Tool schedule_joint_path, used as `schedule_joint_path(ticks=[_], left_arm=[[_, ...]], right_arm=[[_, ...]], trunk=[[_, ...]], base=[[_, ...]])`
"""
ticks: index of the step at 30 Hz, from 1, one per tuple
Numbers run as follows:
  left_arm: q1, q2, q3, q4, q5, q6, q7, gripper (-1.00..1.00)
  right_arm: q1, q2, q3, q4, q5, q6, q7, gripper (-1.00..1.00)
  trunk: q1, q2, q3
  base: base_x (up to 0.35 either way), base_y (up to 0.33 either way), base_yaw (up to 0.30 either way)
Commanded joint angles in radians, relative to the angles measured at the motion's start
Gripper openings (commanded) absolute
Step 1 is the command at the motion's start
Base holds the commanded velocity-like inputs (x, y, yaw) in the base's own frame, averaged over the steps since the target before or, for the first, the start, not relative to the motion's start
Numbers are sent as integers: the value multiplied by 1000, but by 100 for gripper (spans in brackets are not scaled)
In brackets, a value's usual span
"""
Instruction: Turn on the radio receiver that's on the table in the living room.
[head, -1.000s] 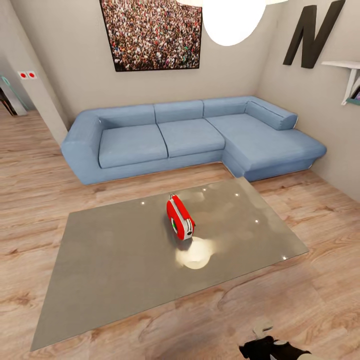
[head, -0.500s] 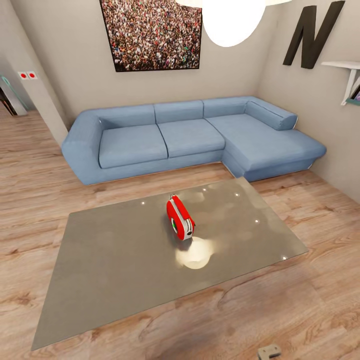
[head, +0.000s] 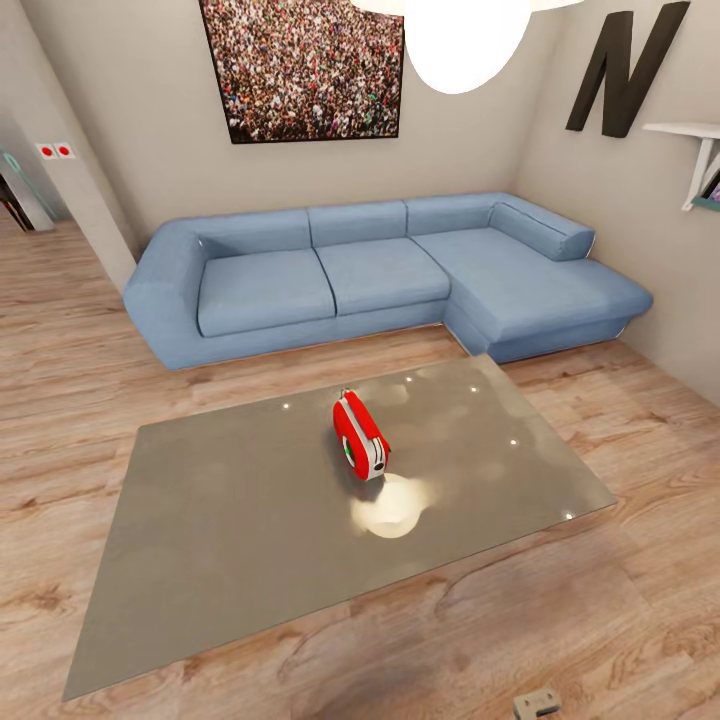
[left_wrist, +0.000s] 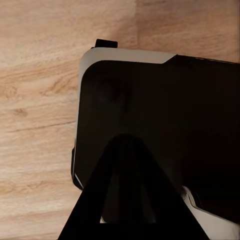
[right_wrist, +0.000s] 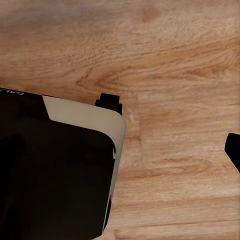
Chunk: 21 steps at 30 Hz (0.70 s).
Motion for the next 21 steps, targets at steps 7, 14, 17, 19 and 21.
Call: schedule_joint_path(ticks=[7, 14, 17, 19, 21], left_arm=[[0, -4, 0, 0, 0, 0, 0, -100], [1, -67, 0, 0, 0, -1, -7, -100], [1, -84, 0, 0, 1, -1, -7, -100], [1, -84, 0, 0, 0, -1, -5, -100], [1, -81, 0, 0, -1, -1, -4, -100]], right_arm=[[0, 0, 0, 0, 0, 0, 0, 100], [0, 0, 0, 0, 0, 0, 0, 100], [0, 0, 0, 0, 0, 0, 0, 100], [0, 0, 0, 0, 0, 0, 0, 100], [0, 0, 0, 0, 0, 0, 0, 100]], trunk=[[0, 0, 0], [0, 0, 0], [0, 0, 0], [0, 0, 0], [0, 0, 0]], base=[[0, 0, 0], [0, 0, 0], [0, 0, 0], [0, 0, 0], [0, 0, 0]])
